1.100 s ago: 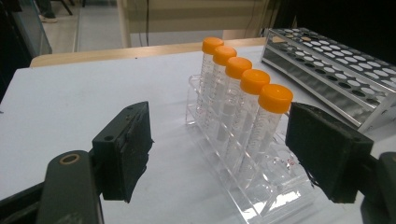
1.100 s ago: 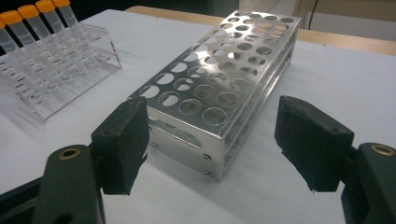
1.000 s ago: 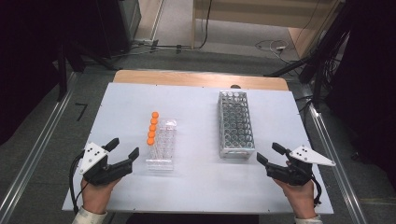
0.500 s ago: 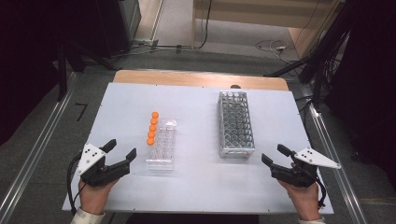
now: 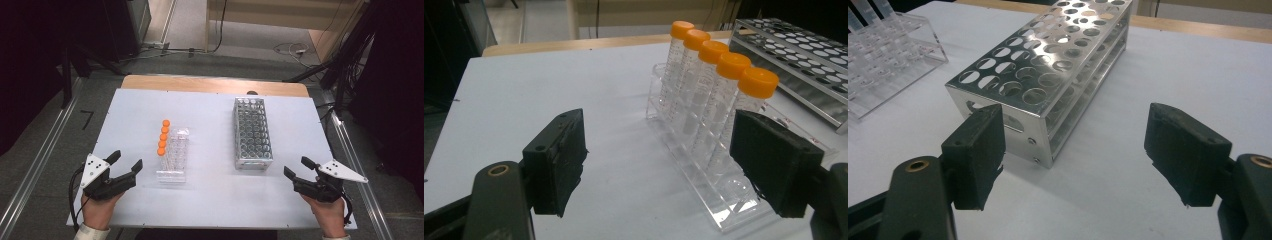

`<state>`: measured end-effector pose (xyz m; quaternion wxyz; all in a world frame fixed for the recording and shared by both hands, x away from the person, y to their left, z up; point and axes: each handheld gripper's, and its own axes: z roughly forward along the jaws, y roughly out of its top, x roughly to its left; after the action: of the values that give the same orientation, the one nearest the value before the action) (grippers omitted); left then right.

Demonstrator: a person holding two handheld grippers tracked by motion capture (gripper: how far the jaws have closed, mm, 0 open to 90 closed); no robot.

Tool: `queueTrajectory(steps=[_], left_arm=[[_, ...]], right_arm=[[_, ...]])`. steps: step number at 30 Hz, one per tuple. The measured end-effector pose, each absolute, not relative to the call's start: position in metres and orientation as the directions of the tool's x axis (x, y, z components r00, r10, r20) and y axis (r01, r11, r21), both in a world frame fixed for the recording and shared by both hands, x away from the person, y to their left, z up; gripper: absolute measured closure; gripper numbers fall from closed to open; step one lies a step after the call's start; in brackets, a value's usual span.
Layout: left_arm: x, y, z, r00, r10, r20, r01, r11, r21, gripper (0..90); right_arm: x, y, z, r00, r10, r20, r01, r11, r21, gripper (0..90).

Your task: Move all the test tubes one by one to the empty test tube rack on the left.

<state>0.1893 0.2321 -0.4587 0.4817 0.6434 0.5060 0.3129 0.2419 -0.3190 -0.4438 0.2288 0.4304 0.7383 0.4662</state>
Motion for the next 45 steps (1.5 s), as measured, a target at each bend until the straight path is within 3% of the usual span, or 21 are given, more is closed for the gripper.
queueTrajectory(steps=[19, 45], left_arm=[[0.188, 0.238, -0.464, 0.251, 0.966, -0.062, 0.371, -0.037, 0.928, 18.3], [0.187, 0.251, -0.474, 0.176, 0.984, -0.030, 0.393, -0.042, 0.919, 16.8]], right_arm=[[0.240, -0.333, -0.447, -0.481, 0.874, 0.070, 0.441, 0.173, 0.881, 16.7], [0.243, -0.356, -0.460, -0.398, 0.916, 0.046, 0.474, 0.163, 0.865, 16.3]])
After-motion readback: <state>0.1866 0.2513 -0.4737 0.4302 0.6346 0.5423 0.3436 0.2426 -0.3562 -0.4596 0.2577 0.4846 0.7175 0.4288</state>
